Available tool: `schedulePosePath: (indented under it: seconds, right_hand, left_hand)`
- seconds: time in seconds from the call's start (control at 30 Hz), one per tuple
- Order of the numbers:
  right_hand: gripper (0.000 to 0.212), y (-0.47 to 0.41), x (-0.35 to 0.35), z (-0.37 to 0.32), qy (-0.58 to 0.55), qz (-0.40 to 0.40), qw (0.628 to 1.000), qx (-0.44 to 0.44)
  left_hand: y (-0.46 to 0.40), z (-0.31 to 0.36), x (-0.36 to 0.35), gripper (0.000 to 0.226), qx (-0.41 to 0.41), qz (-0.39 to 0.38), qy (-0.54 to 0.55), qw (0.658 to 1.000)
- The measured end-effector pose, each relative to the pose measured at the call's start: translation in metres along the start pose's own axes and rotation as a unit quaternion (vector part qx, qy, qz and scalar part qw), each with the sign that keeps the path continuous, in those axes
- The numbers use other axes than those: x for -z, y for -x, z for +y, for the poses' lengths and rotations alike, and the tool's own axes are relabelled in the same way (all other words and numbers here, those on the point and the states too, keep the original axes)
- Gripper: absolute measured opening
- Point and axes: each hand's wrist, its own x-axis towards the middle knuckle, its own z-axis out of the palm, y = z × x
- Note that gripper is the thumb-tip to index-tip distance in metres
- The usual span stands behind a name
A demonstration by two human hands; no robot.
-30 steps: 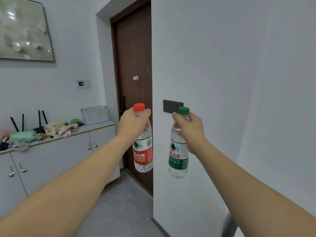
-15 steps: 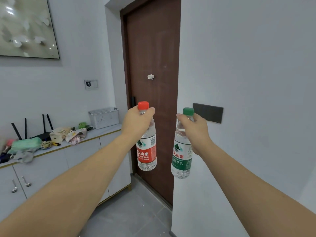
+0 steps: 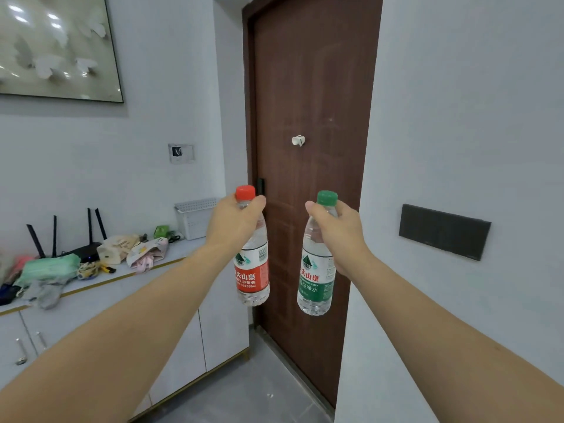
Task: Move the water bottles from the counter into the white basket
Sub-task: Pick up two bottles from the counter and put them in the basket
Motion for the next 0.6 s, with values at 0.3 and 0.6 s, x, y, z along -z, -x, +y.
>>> schedulePosePath:
  seconds: [0.3,0.6]
  right_hand:
    - [0.019,-0.07,-0.086,0.037,-0.01,-0.038,0.999,-0.007]
    - [0.017,-0.145,-0.198,0.065,-0.022,-0.02,0.999,-0.017]
  left_hand:
    - [-0.09,-0.057,0.025,0.032,-0.006,0.012,-0.014,1.0]
    - [-0.205,-0.116,0.068,0.037,-0.016,-0.006,-0.03,0.999]
